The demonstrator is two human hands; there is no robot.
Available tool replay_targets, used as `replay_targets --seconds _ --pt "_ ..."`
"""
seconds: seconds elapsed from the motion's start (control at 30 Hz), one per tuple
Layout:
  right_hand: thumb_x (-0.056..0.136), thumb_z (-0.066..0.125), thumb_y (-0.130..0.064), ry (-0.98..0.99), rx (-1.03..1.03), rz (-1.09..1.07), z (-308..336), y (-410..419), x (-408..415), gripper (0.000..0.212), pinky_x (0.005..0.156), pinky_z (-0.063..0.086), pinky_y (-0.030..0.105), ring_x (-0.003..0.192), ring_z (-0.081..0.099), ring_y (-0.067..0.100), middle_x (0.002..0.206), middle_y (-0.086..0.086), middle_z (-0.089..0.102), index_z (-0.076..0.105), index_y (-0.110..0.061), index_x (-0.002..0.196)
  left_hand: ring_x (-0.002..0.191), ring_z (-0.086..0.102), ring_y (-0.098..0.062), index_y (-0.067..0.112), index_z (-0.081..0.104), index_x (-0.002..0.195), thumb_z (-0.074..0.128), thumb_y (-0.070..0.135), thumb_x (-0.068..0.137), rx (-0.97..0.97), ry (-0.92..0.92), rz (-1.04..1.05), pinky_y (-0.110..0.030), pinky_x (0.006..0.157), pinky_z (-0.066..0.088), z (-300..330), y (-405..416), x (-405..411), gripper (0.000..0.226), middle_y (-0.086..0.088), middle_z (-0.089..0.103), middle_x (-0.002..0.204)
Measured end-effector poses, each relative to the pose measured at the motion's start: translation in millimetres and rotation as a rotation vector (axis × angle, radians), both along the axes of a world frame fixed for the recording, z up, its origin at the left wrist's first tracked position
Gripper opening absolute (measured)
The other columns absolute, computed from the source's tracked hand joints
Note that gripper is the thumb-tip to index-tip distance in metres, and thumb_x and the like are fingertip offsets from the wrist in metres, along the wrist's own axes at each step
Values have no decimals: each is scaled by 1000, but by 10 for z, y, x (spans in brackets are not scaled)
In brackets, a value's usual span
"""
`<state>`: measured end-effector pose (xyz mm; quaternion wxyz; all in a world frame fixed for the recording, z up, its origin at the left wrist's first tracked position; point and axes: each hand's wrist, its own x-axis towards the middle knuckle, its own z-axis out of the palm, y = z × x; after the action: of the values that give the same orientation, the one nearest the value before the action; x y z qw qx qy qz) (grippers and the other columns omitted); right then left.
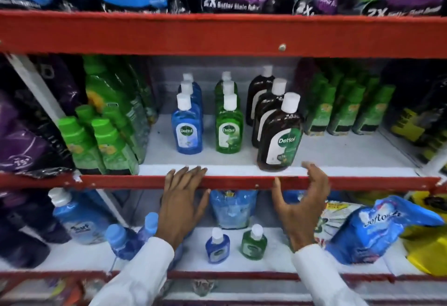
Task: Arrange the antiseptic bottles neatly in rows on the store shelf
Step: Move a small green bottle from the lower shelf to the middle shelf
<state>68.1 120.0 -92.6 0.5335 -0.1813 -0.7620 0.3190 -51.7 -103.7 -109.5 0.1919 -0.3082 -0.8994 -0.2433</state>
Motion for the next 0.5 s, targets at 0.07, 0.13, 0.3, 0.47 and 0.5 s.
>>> replay_targets --seconds 0.07,0.13,0.3,0.47,0.5 --pt "78 71 -18 -59 37 110 -329 -68 220 40 94 41 23 99 54 22 107 5 56 54 -9 113 128 49 -25 27 51 135 59 37 89 30 -19 -9 -49 118 25 1 3 3 48 2 62 135" --pt "76 70 -22 -341 -28 270 -675 -66 303 46 89 43 18 96 56 17 105 -1 55 51 -18 117 128 48 -25 27 50 135 59 36 88 46 -30 -20 -51 117 26 1 4 0 49 2 61 136" --pt "65 77 -40 -1011 -111 456 -1149 -1 115 69 96 51 39 114 60 22 127 -2 63 51 -29 127 129 47 -24 29 48 137 61 34 85 52 -57 -51 -51 118 24 30 -16 2 54 4 59 139" --pt "64 81 -29 -1110 -57 454 -1154 16 -23 35 76 57 38 88 70 25 92 0 76 60 -32 91 137 40 -19 32 37 144 64 32 85 -83 -68 -130 -45 122 19 77 -147 -44 65 5 49 148" --pt "64 81 -30 -1101 -46 457 -1095 8 -12 35 75 57 38 86 70 24 90 -1 75 59 -32 91 139 38 -19 32 34 146 65 31 84 -114 -59 -142 -44 122 19 93 -207 -72 68 4 46 151"
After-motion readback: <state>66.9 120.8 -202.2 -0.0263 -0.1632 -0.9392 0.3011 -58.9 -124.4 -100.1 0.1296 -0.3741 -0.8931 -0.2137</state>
